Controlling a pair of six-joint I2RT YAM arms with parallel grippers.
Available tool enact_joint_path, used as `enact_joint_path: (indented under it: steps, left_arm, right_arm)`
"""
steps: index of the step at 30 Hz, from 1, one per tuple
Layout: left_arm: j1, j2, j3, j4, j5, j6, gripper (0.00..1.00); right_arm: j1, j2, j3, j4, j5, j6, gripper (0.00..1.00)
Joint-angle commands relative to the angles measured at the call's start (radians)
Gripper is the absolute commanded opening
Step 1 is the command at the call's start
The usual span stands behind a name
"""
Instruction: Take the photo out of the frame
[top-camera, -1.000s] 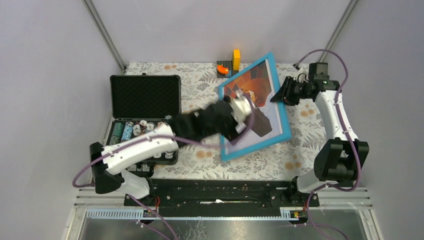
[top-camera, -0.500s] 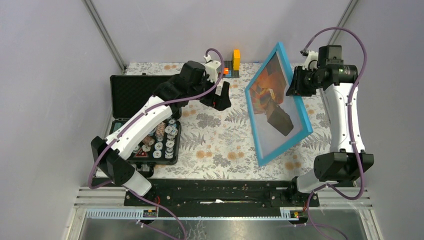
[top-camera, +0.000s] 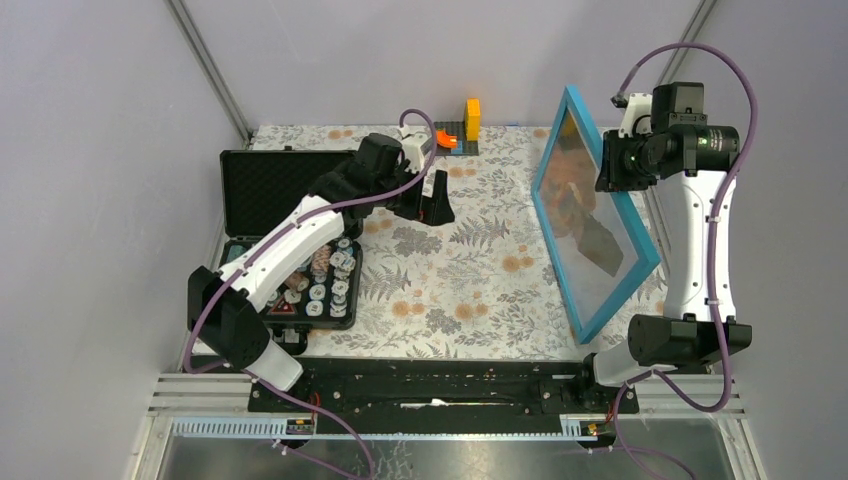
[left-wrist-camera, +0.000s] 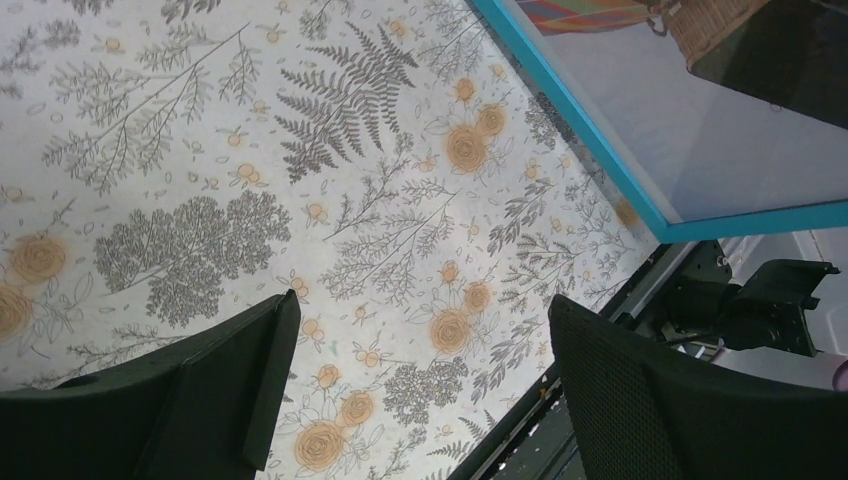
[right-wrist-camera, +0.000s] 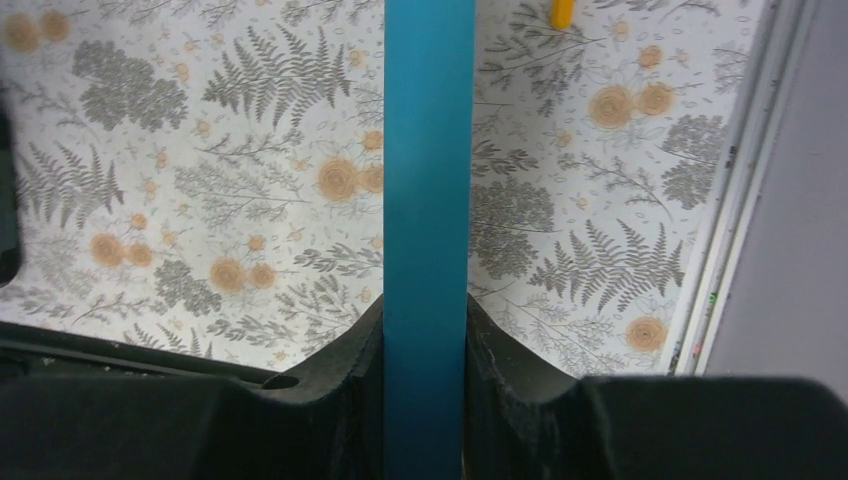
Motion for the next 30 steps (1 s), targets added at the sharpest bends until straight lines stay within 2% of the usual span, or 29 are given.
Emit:
enact_joint_path:
  steps: [1, 9, 15, 17, 24, 29, 30]
  left_arm:
    - [0.029, -0.042, -0.049, 0.105, 0.067, -0.052, 0.99]
    - [0.035, -0.040, -0.110, 0.240, 0.180, -0.152, 0.99]
    - [0.035, -0.030, -0.157, 0.426, 0.269, -0.296, 0.99]
    - [0.036, -0.021, -0.159, 0.474, 0.291, -0.333, 0.99]
    - [0.036, 0.012, -0.155, 0.500, 0.243, -0.384, 0.99]
    - [0.042, 0.034, -0.156, 0.557, 0.251, -0.463, 0.99]
    - [0.043, 0.036, -0.155, 0.572, 0.254, -0.480, 0.99]
  right_arm:
    - [0.022, -0.024, 0.047, 0.052, -0.103, 0.010, 0.12]
    - [0.114, -0.013, 0.016, 0.061, -0.095, -0.002, 0.12]
    - [0.120, -0.021, 0.015, 0.121, -0.028, 0.003, 0.00]
    - [0.122, -0.044, -0.015, 0.172, -0.031, 0.010, 0.00]
    - [0.215, -0.083, -0.114, 0.325, 0.199, 0.062, 0.00]
    - [0.255, -0.120, -0.178, 0.387, 0.184, 0.109, 0.00]
    - [0.261, -0.125, -0.186, 0.393, 0.184, 0.117, 0.04]
